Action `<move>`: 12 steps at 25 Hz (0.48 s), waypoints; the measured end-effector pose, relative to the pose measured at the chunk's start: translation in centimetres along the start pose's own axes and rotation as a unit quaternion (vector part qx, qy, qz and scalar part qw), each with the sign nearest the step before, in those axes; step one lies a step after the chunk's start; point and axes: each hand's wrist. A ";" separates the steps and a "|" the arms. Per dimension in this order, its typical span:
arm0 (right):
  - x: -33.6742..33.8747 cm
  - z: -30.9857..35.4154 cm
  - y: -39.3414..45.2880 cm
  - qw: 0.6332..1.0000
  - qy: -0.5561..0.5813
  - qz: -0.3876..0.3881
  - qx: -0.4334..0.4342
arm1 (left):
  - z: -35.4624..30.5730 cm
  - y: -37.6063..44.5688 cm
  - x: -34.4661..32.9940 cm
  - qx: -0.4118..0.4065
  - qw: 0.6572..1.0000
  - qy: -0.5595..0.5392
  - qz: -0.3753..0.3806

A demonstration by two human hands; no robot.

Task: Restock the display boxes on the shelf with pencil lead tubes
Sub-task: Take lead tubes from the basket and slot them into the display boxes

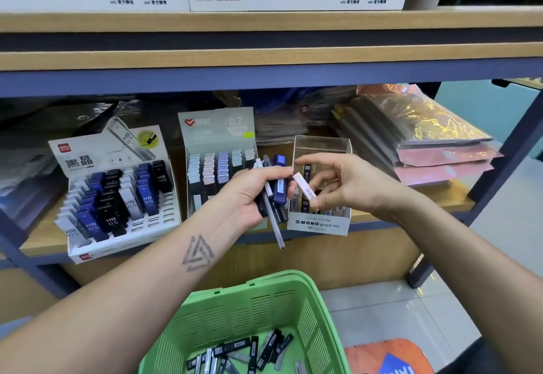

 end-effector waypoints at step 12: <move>2.2 -2.2 0.3 0.965 -0.137 -0.219 -0.037 | 0.1 0.2 0.3 0.010 1.000 0.004 0.003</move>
Point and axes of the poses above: each hand's wrist, its own y-axis towards the middle knuckle, its own x-axis out of the back of the hand, z = x × y, and after that the axes turned 9 degrees about -y, right-handed
